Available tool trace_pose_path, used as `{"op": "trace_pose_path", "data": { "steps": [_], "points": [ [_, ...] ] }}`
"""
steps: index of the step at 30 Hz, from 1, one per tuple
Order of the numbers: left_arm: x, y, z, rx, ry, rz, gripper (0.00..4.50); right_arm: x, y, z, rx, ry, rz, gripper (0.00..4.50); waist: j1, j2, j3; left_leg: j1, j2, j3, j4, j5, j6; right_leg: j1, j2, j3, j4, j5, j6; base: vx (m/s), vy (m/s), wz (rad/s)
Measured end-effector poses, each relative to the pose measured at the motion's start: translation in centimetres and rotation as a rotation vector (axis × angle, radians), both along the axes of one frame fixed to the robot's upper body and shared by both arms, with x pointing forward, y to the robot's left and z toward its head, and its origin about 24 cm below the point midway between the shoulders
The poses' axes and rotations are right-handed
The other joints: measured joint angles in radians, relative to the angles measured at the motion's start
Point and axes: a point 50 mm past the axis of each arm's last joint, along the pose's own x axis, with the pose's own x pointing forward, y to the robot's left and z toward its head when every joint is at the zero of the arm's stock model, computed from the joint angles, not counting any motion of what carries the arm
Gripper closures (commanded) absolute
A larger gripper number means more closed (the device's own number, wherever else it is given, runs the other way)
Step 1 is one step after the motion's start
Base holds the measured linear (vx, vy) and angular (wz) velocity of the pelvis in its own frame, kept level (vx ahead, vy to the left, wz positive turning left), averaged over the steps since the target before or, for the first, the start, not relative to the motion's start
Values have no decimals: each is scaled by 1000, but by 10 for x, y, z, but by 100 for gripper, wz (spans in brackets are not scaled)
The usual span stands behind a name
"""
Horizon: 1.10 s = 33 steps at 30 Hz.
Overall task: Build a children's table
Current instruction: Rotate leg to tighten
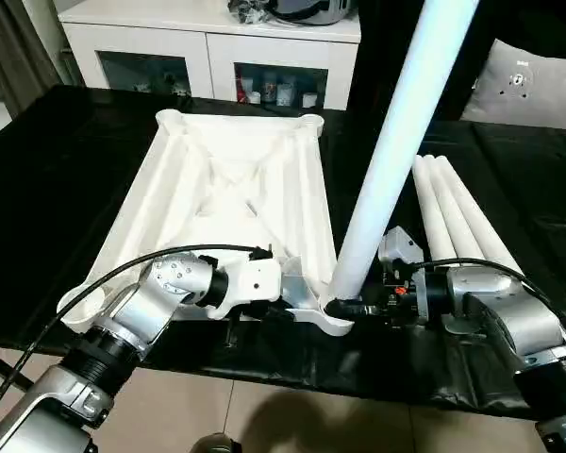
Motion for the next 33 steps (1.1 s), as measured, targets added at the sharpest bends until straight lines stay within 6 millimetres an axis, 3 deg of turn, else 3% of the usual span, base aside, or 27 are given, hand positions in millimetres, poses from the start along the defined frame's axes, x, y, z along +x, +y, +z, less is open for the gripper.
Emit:
{"op": "trace_pose_path", "data": {
  "steps": [9,16,21,25,31,33],
  "points": [
    [-2,2,-1,-30,54,52,450,0,6,-4,62,68,-56,194,-5,0,-1,1,0,0,0,0,0,0,0,0,1,0,0,0,0,0],
    [4,2,-5,-61,99,295,450,14,26,-11,84,67,-310,195,-52,0,-3,6,0,0,2,0,0,0,0,0,1,-2,4,0,0,0],
    [10,-17,-9,-102,100,504,450,34,38,-12,58,58,-560,196,-84,0,-3,8,0,-4,9,0,0,0,-1,-4,-3,-3,5,0,0,0],
    [11,-30,-10,-114,99,591,450,41,40,-12,34,43,-654,196,-85,0,-3,7,1,-8,7,0,0,3,-1,-12,-20,-3,5,0,0,0],
    [11,-29,-10,-103,81,595,450,41,41,-12,24,24,-665,196,-86,3,-1,6,2,-10,7,0,0,6,-2,-21,-36,-3,5,0,0,0],
    [12,-26,-10,-96,74,597,450,41,42,-13,31,21,-663,140,-85,4,0,6,3,-10,7,0,0,6,-3,-23,-37,-3,5,0,0,0]
  ]
}}
